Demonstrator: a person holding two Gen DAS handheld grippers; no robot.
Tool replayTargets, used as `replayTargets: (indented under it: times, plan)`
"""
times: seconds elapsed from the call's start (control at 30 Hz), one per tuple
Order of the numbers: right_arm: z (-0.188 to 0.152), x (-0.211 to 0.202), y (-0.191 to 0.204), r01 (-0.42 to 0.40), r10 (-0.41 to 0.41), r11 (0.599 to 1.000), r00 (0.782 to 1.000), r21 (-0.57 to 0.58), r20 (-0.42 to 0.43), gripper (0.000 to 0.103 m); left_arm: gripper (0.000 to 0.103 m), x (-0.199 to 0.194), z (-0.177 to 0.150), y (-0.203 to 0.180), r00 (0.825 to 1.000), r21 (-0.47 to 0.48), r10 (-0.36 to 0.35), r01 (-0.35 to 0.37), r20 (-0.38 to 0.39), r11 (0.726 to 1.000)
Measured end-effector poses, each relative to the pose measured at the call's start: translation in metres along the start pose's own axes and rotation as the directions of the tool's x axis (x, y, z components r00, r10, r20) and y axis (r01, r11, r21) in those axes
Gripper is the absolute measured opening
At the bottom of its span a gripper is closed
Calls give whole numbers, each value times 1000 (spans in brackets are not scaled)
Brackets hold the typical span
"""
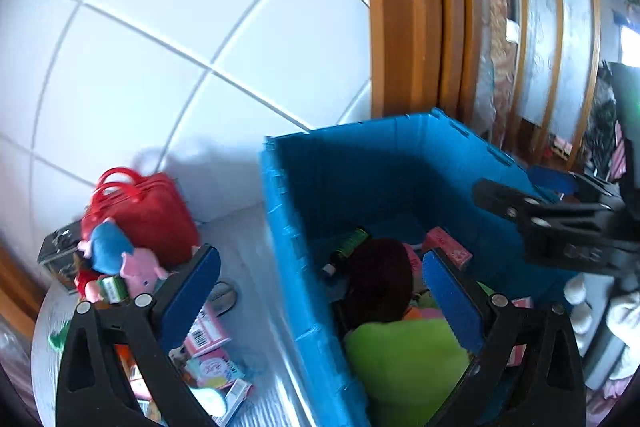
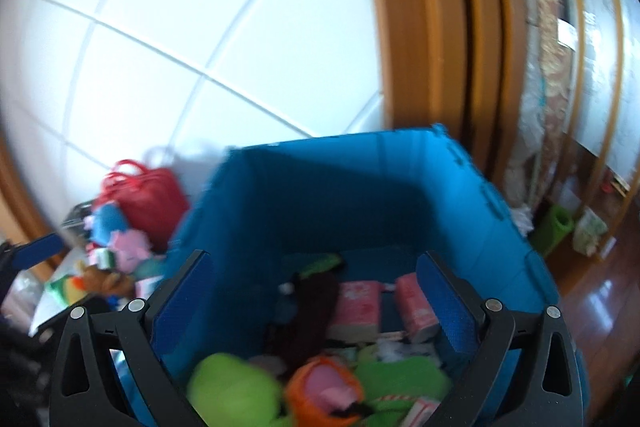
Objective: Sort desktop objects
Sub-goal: 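Move both tools back toward the pile on the bed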
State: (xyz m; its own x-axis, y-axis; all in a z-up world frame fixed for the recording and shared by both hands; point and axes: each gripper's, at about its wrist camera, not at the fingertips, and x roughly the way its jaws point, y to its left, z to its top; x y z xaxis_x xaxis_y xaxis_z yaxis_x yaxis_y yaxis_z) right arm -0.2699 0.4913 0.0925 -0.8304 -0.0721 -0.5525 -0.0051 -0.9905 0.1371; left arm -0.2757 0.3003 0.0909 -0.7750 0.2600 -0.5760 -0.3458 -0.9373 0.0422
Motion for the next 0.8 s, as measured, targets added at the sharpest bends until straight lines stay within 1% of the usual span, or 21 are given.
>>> replayTargets:
  times: [0.07,0.2,0.27,0.37,0.5,0.67,0.73,0.8]
  plan:
    - [-9,-15,23,-31,31,999,999,-22,26,103,103,-12,-12,16,1000,-29,13,-12,15,999]
    - [-31,-34,75,-52,60,994,995,-98,80,103,103,-33,-47,54,998,-89,63,-61,20,994]
    - [-43,-36,97,-65,75,990,994,-124,83,103,103,-43,-65,78,996,-123,86,-83,15,989]
    - [-61,-36,132,-99,111,985,991,-141,80,103,103,-56,-93,113,995,-174,97,-96,-3,980]
    - [-80,-34,174,-154,165,976,985,-154,59,103,103,-72,-130,159,989,-231,148,-151,-30,961]
    - [-99,-36,225,-218,232,960,971,-174,65,103,103,-95,-179,220,972,-289,229,-237,-62,928]
    - [-112,-29,244,-244,255,953,966,-178,43,103,103,-103,-203,249,958,-309,273,-288,-93,906]
    - [-128,-13,259,-263,266,949,964,-174,-4,103,103,-106,-225,276,942,-333,308,-335,-133,881]
